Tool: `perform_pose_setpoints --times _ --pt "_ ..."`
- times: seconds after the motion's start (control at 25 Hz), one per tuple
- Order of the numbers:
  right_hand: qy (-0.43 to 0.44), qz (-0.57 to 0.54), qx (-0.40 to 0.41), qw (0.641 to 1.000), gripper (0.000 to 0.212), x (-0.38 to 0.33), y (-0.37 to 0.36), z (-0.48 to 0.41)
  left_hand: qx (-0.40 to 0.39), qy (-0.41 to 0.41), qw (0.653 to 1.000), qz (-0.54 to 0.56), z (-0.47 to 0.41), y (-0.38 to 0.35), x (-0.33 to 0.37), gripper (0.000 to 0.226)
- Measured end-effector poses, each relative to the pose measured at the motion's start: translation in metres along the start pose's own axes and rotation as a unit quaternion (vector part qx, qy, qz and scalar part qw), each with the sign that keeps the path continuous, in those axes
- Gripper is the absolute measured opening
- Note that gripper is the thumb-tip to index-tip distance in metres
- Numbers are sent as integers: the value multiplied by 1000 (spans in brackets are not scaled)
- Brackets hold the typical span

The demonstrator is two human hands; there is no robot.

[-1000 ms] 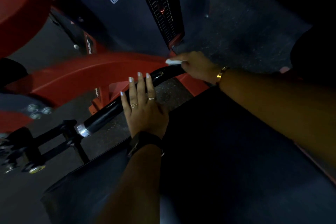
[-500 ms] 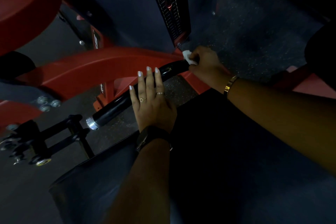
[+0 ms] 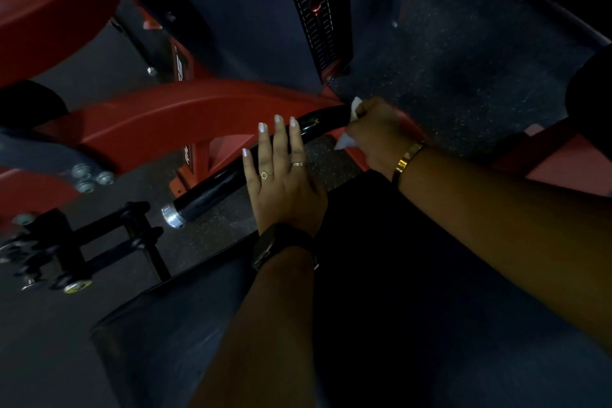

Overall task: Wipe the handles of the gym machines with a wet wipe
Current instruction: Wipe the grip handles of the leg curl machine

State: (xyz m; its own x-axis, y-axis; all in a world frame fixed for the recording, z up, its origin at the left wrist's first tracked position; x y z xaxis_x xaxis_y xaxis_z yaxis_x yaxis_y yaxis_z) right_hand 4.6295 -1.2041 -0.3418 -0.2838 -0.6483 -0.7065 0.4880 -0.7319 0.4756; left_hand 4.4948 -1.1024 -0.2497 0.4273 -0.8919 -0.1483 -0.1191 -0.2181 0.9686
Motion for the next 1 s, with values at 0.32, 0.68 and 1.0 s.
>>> perform_pose_setpoints --times 0.32,0.68,1.0 --pt "-81 -416 1 906 37 -17 -62 64 29 47 997 54 2 8 -12 66" --pt "76 -307 -144 938 34 -81 -119 145 102 282 876 378 54 28 -116 74" --pt "427 -48 4 903 41 -180 -85 179 188 489 402 751 90 -8 -157 55"
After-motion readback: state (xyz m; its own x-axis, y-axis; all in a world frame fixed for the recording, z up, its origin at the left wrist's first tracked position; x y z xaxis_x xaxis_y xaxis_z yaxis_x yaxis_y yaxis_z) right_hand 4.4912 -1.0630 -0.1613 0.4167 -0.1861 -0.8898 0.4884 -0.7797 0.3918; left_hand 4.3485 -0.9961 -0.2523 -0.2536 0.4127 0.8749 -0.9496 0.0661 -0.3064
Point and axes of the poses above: each hand's wrist, its own z-axis away from the middle knuckle, its own y-axis out of the back of the hand, x = y × z, the point moved 10 cm from there along -z, towards the middle knuckle
